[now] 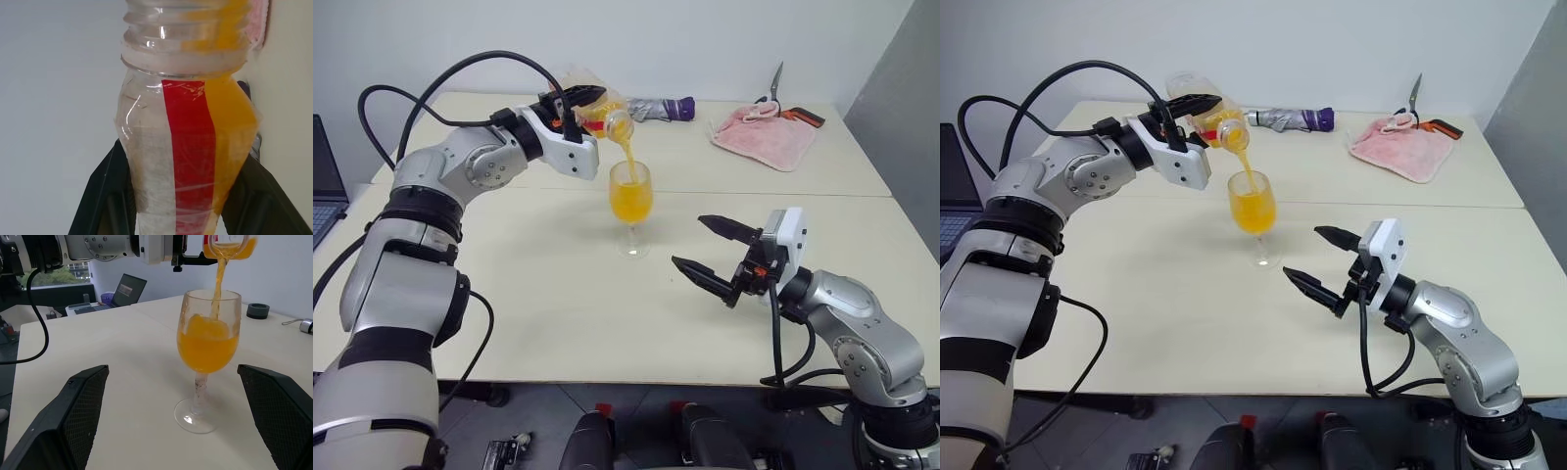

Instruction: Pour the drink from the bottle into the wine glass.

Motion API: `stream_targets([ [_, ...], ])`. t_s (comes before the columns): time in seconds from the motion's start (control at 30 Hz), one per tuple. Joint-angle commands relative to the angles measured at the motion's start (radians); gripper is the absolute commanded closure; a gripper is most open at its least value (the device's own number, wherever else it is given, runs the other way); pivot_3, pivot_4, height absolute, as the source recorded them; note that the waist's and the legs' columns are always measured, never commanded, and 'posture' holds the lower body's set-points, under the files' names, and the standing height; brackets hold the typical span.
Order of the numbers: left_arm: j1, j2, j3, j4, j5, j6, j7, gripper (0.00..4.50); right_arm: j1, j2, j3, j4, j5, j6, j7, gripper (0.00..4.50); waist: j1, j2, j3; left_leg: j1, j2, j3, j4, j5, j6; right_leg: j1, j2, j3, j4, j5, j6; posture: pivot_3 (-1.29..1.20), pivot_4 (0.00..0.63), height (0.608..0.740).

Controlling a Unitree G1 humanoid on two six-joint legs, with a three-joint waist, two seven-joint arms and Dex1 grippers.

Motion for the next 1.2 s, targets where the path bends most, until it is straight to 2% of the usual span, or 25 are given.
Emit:
stream_targets([
  [0.03,-0.051,0.013,0.001,0.004,-0.003,-0.007,0.03,2.77,0.001,-0.003,-0.006,-0.046,0.005,-0.007,-0.004,0.0,0.0,0.0,0.0,0.0,0.0,0.0,0.0,0.0,0.0,0.0,0.0,0.0,0.0,0.0,0.0,0.0,0.15,0.74],
  [0.3,-0.046,0.004,-0.001,0.024,-0.028,-0.004,0.026,2.77,0.006,-0.006,-0.007,-0.051,0.004,-0.006,-0.005,0.0,0.0,0.0,0.0,0.0,0.0,0.0,0.0,0.0,0.0,0.0,0.0,0.0,0.0,0.0,0.0,0.0,0.15,0.74],
  [0.53,-0.009,-0.052,0.056,0.026,-0.17,0.013,-0.083,2.77,0.005,-0.003,-0.002,-0.05,-0.002,-0.008,-0.01,0.0,0.0,0.0,0.0,0.0,0.0,0.0,0.0,0.0,0.0,0.0,0.0,0.0,0.0,0.0,0.0,0.0,0.15,0.74],
  [0.9,0.062,-0.082,0.115,-0.056,-0.289,0.056,-0.175,2.77,0.001,-0.004,0.004,-0.046,-0.003,-0.011,-0.011,0.0,0.0,0.0,0.0,0.0,0.0,0.0,0.001,0.0,0.0,0.0,0.0,0.0,0.001,0.0,0.0,0.0,0.15,0.74],
  [1.07,0.096,-0.117,0.187,-0.112,-0.424,0.148,-0.274,2.77,-0.016,-0.002,0.01,-0.039,-0.007,-0.013,-0.011,0.0,0.0,0.0,0.0,0.0,0.0,0.0,0.001,0.0,0.0,0.0,0.0,0.0,0.001,0.0,0.0,0.0,0.15,0.74],
  [1.2,0.166,-0.161,0.272,-0.259,-0.589,0.336,-0.386,2.77,-0.03,0.003,0.025,-0.046,-0.013,-0.002,-0.021,0.0,-0.001,0.0,0.0,0.0,0.0,0.0,0.001,0.0,0.0,0.0,0.0,0.0,0.001,0.0,0.0,0.0,0.15,0.74],
])
